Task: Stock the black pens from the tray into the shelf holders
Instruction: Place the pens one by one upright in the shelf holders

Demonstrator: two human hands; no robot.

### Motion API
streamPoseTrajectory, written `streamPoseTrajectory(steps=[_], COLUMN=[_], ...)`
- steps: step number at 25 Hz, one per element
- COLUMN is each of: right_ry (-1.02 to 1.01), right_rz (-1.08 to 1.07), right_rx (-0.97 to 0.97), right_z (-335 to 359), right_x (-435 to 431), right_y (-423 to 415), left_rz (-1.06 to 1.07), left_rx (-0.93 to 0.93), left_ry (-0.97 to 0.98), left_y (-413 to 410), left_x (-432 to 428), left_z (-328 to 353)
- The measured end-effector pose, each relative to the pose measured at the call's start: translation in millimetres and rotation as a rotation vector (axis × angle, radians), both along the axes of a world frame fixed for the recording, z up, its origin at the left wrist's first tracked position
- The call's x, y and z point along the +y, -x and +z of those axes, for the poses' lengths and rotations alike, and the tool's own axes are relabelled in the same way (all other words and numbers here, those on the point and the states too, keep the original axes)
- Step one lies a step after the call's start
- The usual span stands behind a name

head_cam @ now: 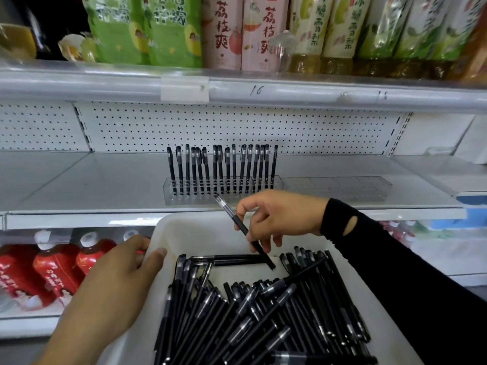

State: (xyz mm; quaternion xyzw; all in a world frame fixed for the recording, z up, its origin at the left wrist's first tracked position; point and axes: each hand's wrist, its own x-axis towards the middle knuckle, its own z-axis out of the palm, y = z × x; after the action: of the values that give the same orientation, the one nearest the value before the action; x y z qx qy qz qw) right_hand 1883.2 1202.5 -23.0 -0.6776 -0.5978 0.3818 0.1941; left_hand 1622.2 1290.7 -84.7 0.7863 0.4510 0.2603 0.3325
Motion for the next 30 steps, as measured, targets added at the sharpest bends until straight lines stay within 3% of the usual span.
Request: streamPoseTrajectory(steps=[22, 26, 30], right_ry=[-0.287, -0.405, -0.63], right_rz=[-0.238, -0.422, -0.756], right_rx=[0.357, 0.447, 0.448], right_z=[-8.4, -4.6, -5.0], right_x=[0.4, 2.0, 3.1], right_y=[-20.6, -35.4, -51.2], left_rz=[0.004, 0.002, 0.009], left_rx=[0.027, 0.032, 0.026], left_ry=[-0.041, -0.045, -0.04], left_y=[-1.4, -2.3, -2.2], left_x=[10.5, 9.2, 7.7], left_z=[-10.8, -9.5, -8.4])
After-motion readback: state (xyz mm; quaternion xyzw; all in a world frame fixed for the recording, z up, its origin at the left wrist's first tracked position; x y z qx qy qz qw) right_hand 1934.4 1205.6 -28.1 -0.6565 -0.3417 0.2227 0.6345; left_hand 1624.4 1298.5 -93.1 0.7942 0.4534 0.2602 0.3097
